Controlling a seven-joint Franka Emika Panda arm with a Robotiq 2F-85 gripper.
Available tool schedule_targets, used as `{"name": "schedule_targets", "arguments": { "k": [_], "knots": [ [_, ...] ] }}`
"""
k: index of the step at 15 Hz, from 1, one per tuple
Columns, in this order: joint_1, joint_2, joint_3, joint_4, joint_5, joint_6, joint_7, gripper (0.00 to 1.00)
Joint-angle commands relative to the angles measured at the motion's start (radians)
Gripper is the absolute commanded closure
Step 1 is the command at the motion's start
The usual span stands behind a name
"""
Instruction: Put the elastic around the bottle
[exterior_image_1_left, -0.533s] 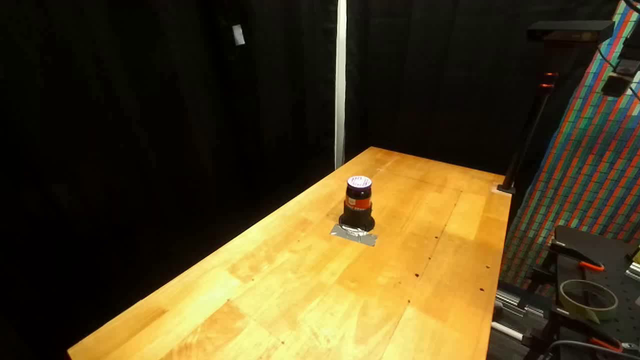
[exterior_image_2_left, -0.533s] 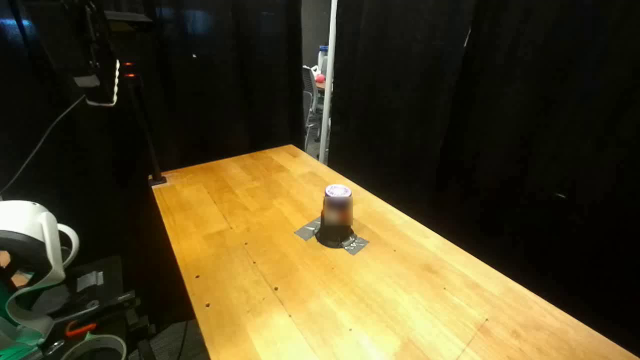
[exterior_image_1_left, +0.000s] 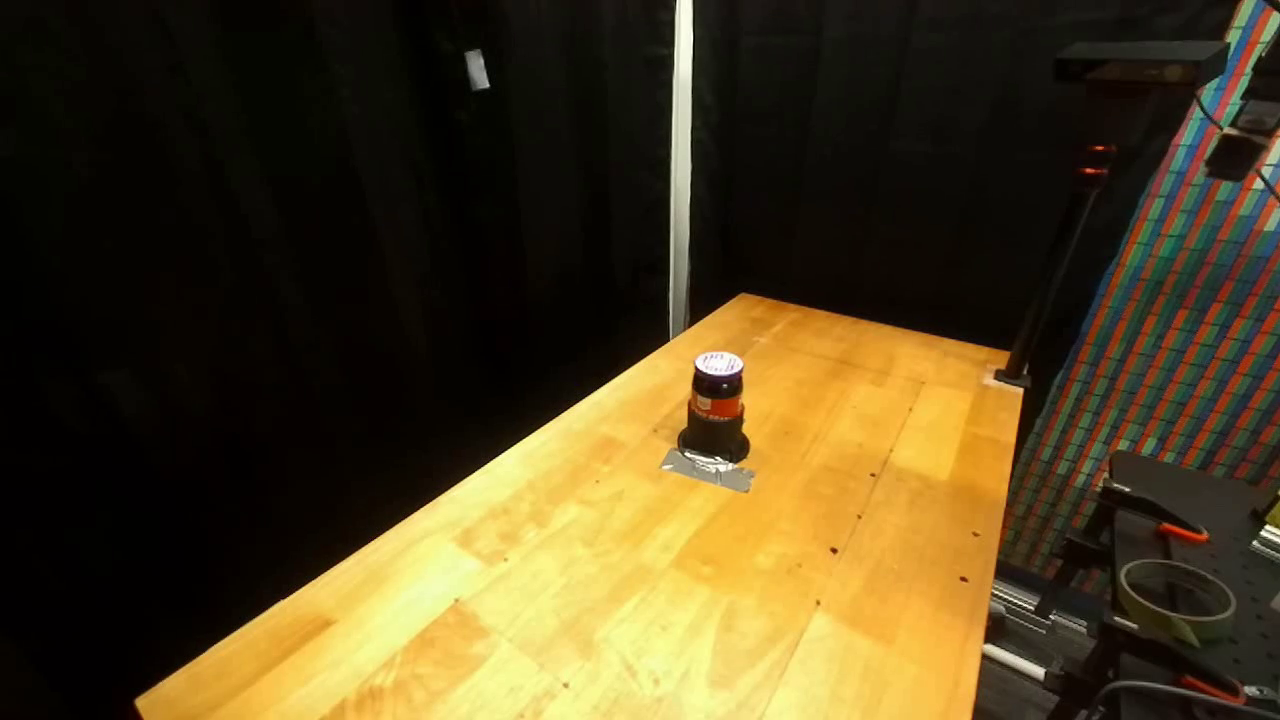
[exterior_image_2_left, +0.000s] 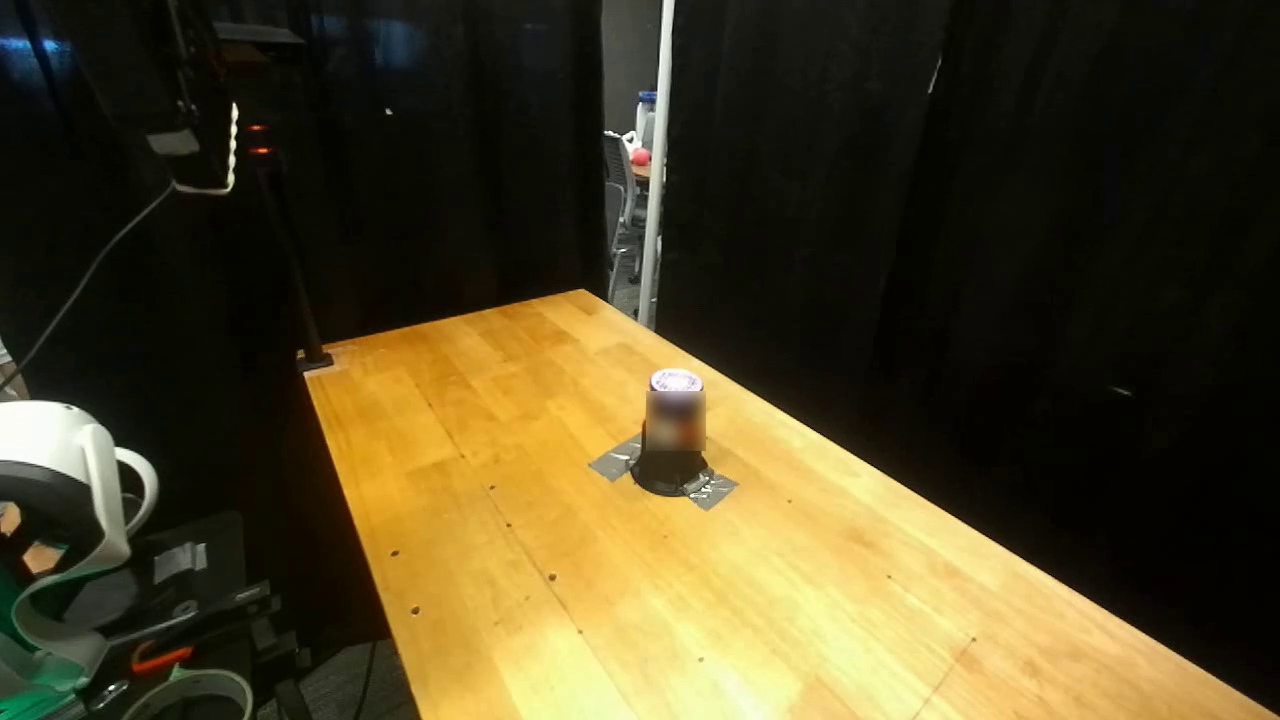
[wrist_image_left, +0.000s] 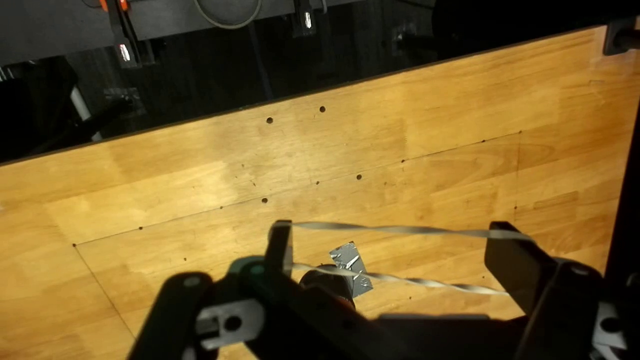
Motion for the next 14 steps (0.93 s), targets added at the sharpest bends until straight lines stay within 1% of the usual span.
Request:
{"name": "schedule_targets", "arguments": {
  "k": [1,3,4,7,8,9,10,11,13,14],
  "knots": [
    [-0.024,0.0,0.015,0.004,0.015,-0.006,-0.016,0.0],
    [-0.027,0.113,0.049,0.078,0.008,0.001,0.004,0.0],
    [-0.031,0.184,0.076,0.125,-0.001,0.003,0.019,0.0],
    [-0.044,0.334,0.142,0.238,-0.029,-0.032,0.066,0.0],
    [-0.052,0.388,0.166,0.28,-0.048,-0.047,0.09,0.0],
    [-0.08,0.446,0.203,0.32,-0.057,-0.053,0.1,0.0],
    [-0.097,0.505,0.233,0.358,-0.085,-0.028,0.135,0.0],
    [-0.113,0.565,0.258,0.403,-0.107,-0.031,0.151,0.0],
    [-0.14,0.683,0.299,0.481,-0.179,0.041,0.203,0.0],
    [-0.11,0.746,0.28,0.52,-0.226,0.074,0.249,0.0]
  ]
}}
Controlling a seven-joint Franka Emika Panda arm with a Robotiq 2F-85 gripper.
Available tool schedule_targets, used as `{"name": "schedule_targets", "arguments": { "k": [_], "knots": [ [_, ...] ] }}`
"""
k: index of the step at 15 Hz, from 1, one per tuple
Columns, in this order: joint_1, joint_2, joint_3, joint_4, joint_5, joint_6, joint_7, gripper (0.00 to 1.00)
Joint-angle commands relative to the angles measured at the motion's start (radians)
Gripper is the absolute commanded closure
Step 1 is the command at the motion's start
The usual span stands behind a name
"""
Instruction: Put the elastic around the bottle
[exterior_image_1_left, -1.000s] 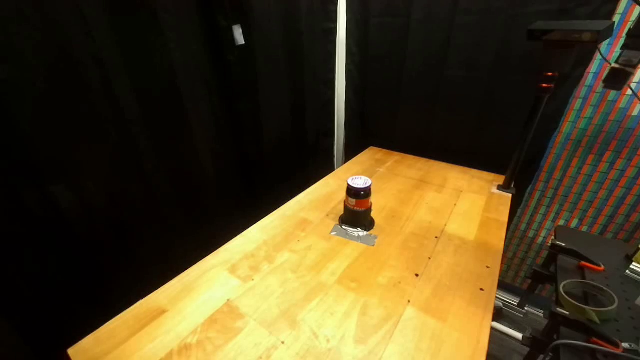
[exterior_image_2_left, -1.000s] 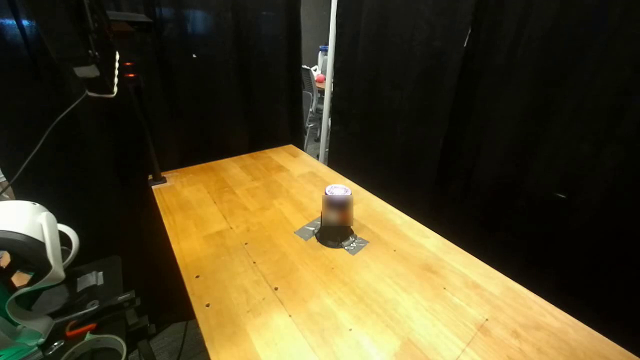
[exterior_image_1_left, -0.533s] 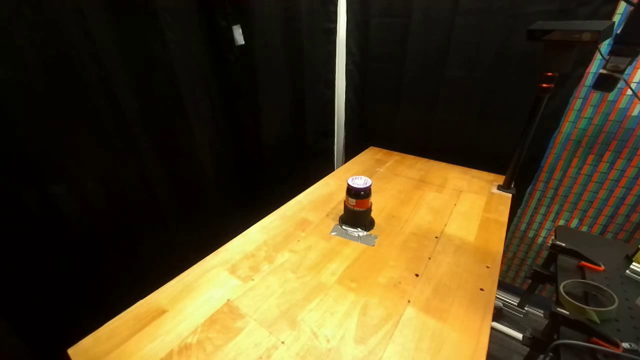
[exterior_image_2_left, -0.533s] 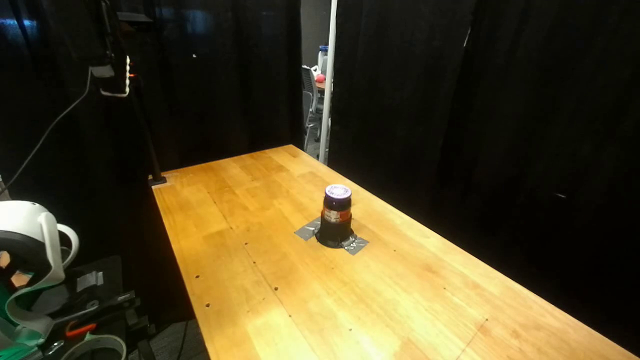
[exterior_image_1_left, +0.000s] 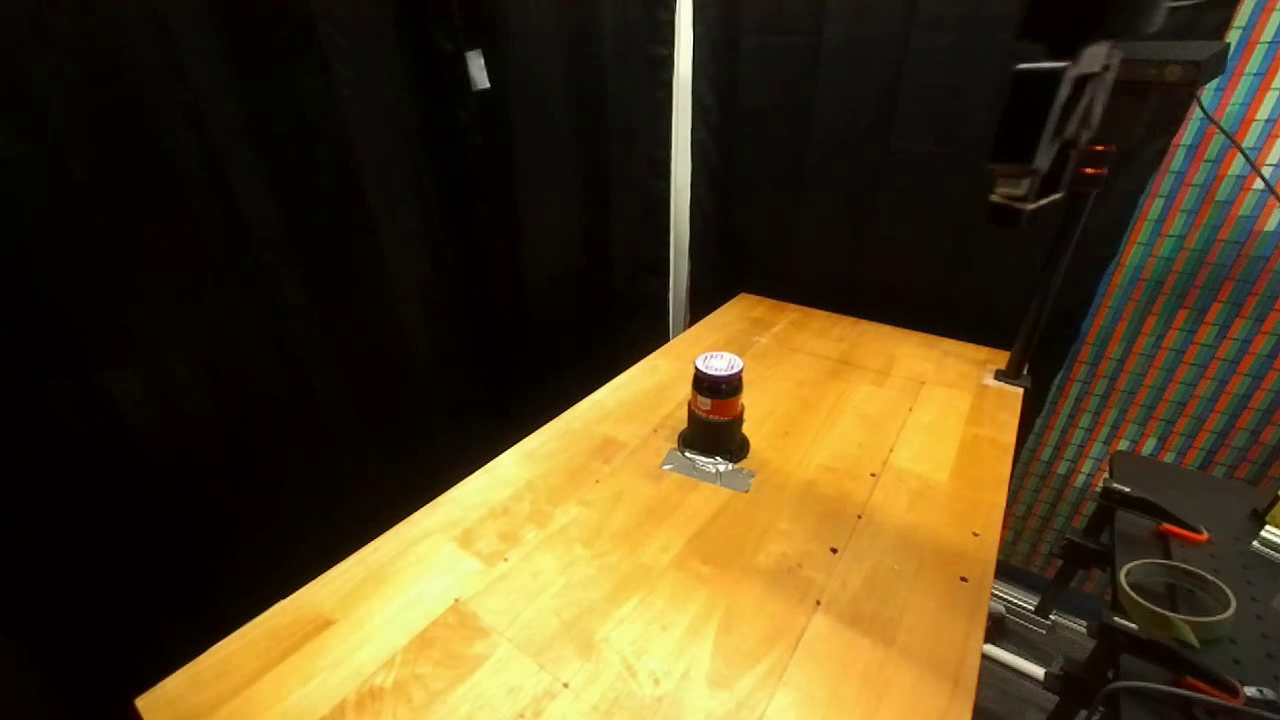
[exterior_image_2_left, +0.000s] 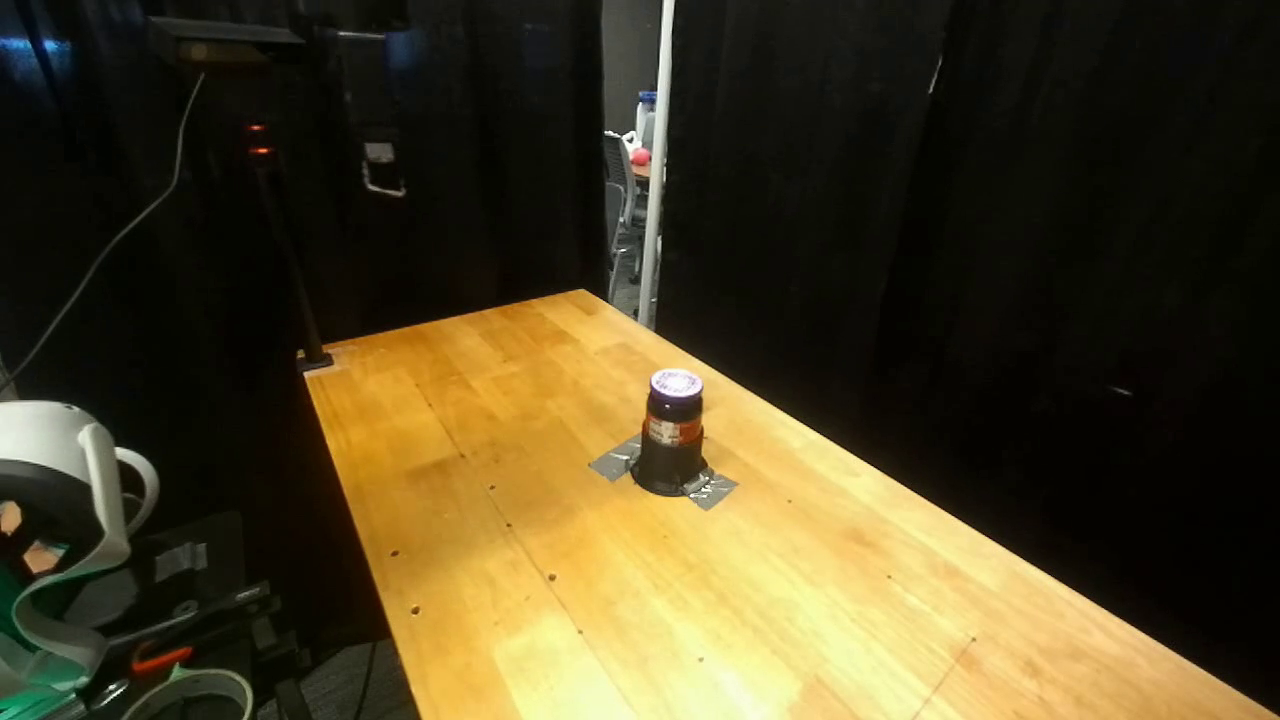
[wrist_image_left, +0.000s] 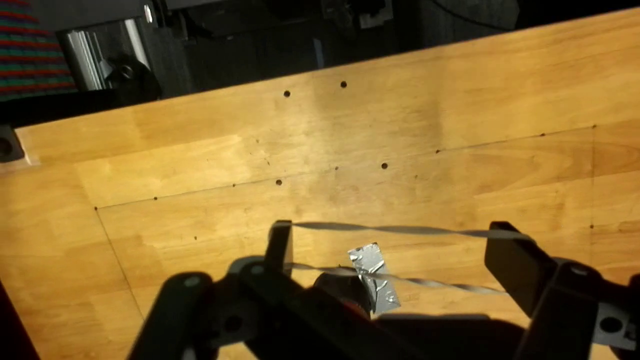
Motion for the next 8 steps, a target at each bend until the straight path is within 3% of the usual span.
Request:
{"name": "schedule_targets", "arguments": {
  "k": [1,5,8],
  "knots": [
    [0.001,0.254,0.019,0.202,-0.142,0.079,0.123,0.0],
    [0.039,0.495,-0.024,0.366,-0.336,0.194,0.252,0.0],
    [0.1,0.678,-0.102,0.511,-0.435,0.227,0.306,0.0]
  ]
}}
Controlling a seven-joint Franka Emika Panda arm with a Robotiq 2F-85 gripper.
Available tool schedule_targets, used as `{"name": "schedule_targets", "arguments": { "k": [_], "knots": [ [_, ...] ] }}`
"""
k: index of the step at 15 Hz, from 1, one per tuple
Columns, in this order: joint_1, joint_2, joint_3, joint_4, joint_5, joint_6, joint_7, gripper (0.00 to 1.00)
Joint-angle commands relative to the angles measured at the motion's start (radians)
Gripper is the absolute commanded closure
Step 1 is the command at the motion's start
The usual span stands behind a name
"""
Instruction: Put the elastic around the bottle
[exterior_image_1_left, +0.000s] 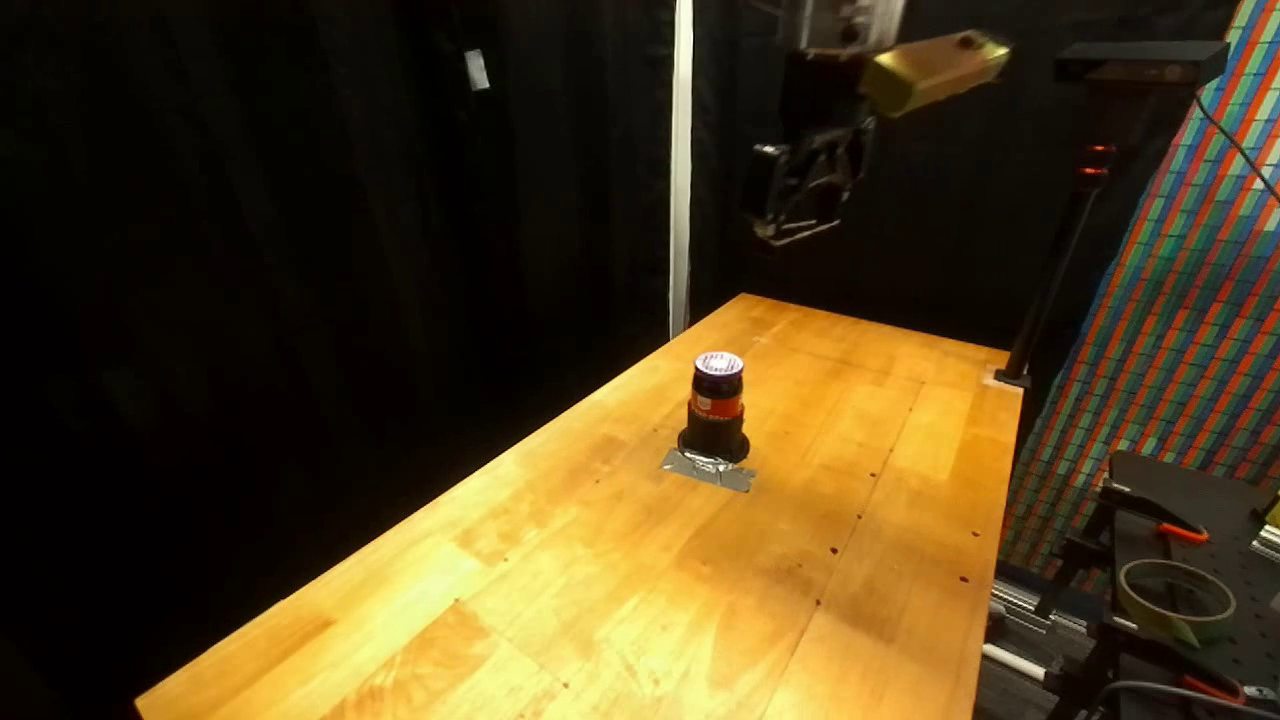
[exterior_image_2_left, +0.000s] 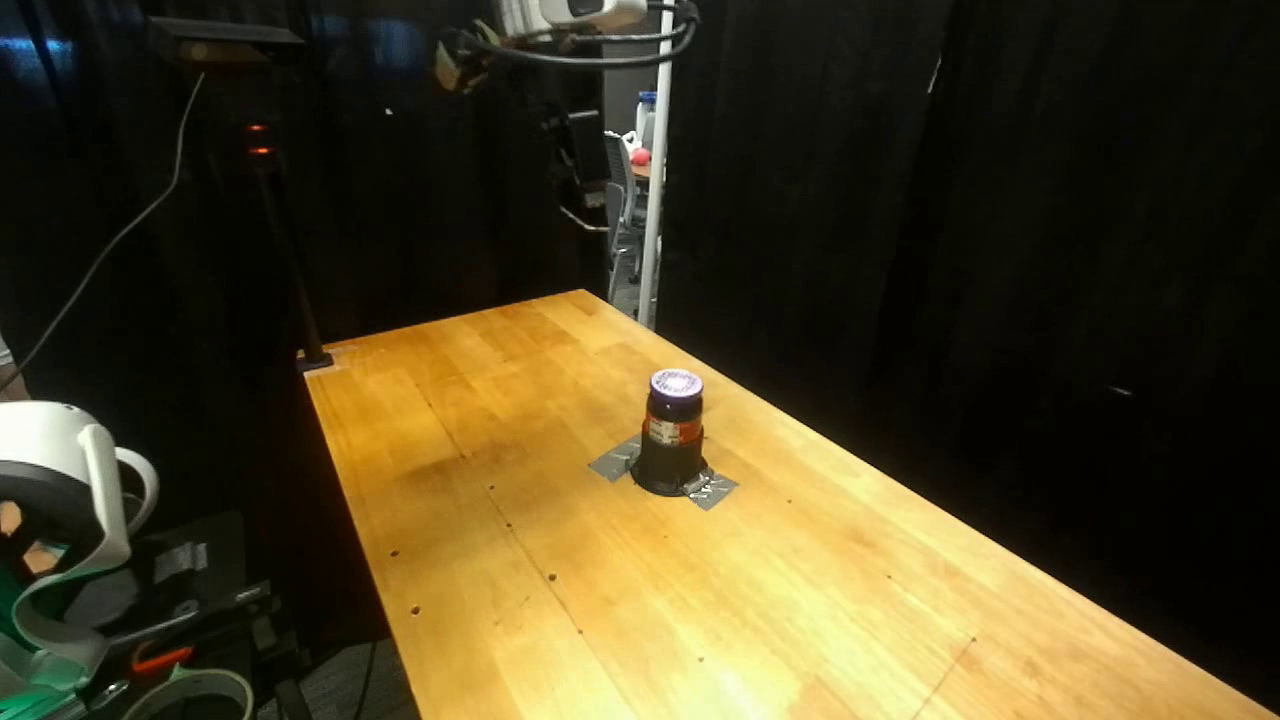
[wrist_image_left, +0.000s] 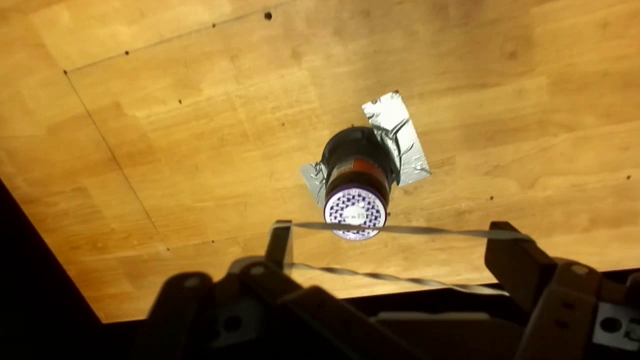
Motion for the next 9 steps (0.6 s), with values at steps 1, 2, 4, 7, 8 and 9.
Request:
{"name": "schedule_targets", "arguments": {
  "k": [1,2,4,7,8,9],
  "knots": [
    [0.09,0.246,-0.102,0.238,-0.092,0.005,0.063,0.0],
    [0.111,0.296,-0.13,0.284,-0.086,-0.001,0.059,0.0],
    [0.143,0.376,-0.181,0.361,-0.058,-0.001,0.036,0.0],
    [0.169,0.462,-0.236,0.437,-0.017,-0.002,0.016,0.0],
    [0.17,0.484,-0.246,0.452,0.001,0.002,0.006,0.0],
    [0.171,0.504,-0.256,0.465,0.015,0.01,-0.002,0.0]
  ]
}}
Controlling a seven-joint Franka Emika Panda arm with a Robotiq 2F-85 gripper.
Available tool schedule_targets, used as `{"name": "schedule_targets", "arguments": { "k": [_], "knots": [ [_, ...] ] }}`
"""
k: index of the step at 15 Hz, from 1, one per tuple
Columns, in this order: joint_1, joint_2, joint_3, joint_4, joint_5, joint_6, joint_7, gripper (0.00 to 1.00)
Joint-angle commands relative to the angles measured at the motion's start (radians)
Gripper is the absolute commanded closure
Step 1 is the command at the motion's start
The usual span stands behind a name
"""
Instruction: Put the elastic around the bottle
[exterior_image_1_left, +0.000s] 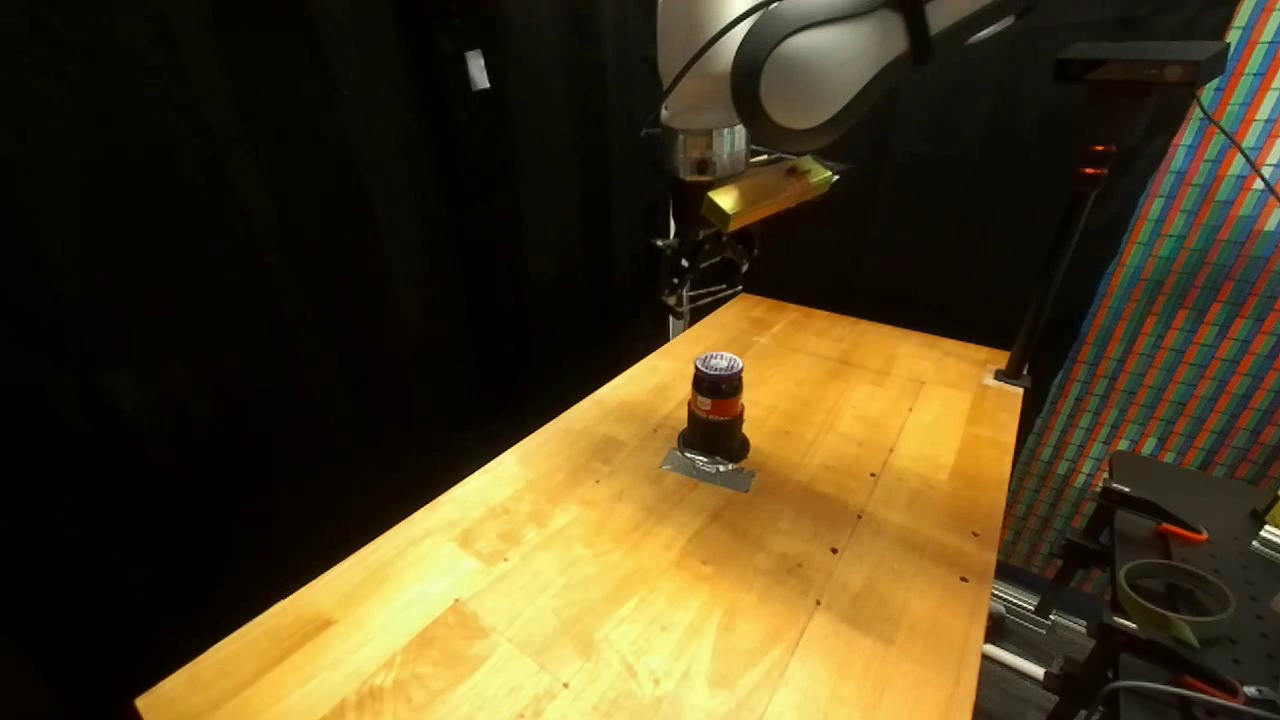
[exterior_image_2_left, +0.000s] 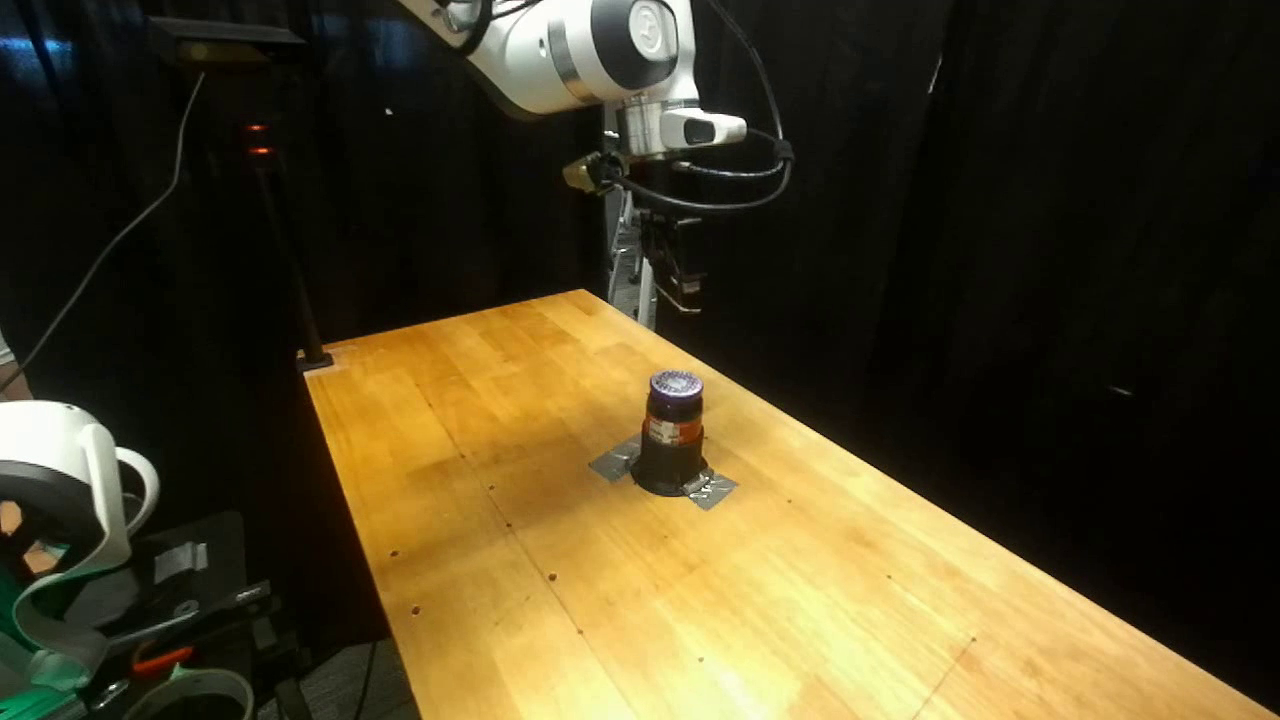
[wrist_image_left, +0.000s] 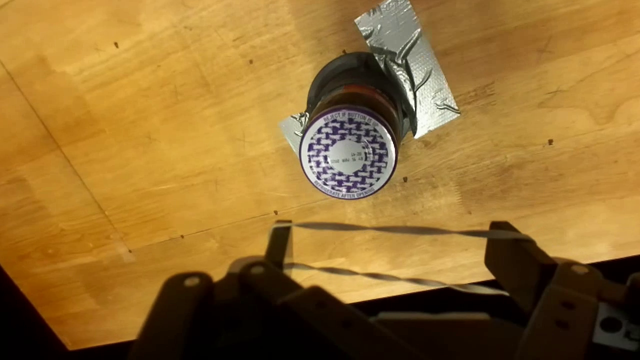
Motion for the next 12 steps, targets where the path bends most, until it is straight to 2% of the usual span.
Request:
{"name": "schedule_targets", "arguments": {
  "k": [1,7,12],
  "knots": [
    [0.024,0.092,-0.051,0.107,0.068,0.0,-0.041,0.0],
    [0.018,0.156,-0.093,0.105,0.125,0.004,-0.071,0.0],
    [0.023,0.181,-0.111,0.082,0.133,0.075,-0.088,0.0]
  ]
}}
